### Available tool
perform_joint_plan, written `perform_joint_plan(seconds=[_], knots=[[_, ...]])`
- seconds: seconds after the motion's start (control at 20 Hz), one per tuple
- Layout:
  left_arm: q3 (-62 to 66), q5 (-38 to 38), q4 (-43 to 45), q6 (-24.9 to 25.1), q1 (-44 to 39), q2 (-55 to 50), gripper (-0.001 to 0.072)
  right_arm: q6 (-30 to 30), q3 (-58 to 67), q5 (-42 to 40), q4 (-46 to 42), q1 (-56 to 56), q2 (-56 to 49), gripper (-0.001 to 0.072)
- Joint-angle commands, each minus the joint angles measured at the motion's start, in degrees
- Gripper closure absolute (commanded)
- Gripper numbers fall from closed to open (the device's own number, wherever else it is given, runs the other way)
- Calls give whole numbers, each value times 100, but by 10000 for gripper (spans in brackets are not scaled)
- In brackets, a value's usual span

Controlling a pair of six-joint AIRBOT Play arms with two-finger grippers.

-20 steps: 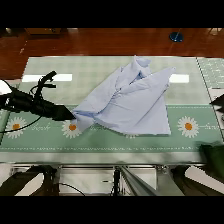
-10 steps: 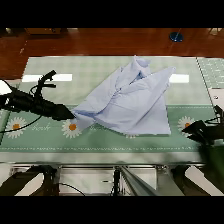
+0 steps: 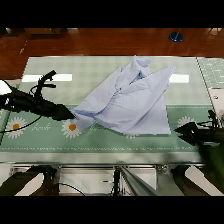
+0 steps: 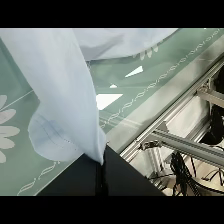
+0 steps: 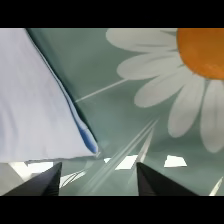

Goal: Fold the shirts.

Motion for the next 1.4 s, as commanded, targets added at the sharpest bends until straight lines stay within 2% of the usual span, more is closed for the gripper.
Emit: perform_joint_plan(seconds=[0.0, 0.35, 0.45, 0.6, 0.65, 0.7, 0.8, 0.85, 1.1, 1.25, 1.35], knots=[[-2, -2, 0, -2, 4, 0, 689, -155, -256, -173, 407, -2, 2, 198], [-2, 0, 0, -2, 4, 0, 689, -149, -424, -330, 625, 153, 2, 199], [-2, 0, 2, -2, 4, 0, 689, -94, -428, -577, 675, 721, 2, 199], [-2, -9, 0, -2, 4, 0, 689, 424, -428, -1108, 560, 1497, 2, 206], [-2, -7, 0, -2, 4, 0, 689, 557, -428, -1215, 514, 1657, 2, 269], [-2, -2, 0, -2, 4, 0, 689, 632, -428, -1309, 518, 1777, 2, 362], [-2, -2, 2, -2, 4, 0, 689, 645, -428, -1408, 693, 1871, 2, 649], [-2, 2, 2, 0, 4, 0, 689, 629, -398, -1370, 804, 1871, 4, 689], [310, 4, -7, -2, 219, 87, 691, 348, 697, -367, 986, 1871, 520, 690], [1475, 90, -295, -9, 487, 337, 691, 413, 1996, -350, 1508, 1871, 1207, 690], [2601, 470, -544, -9, 579, 546, 692, 485, 3051, -518, 1965, 1871, 1532, 690]])
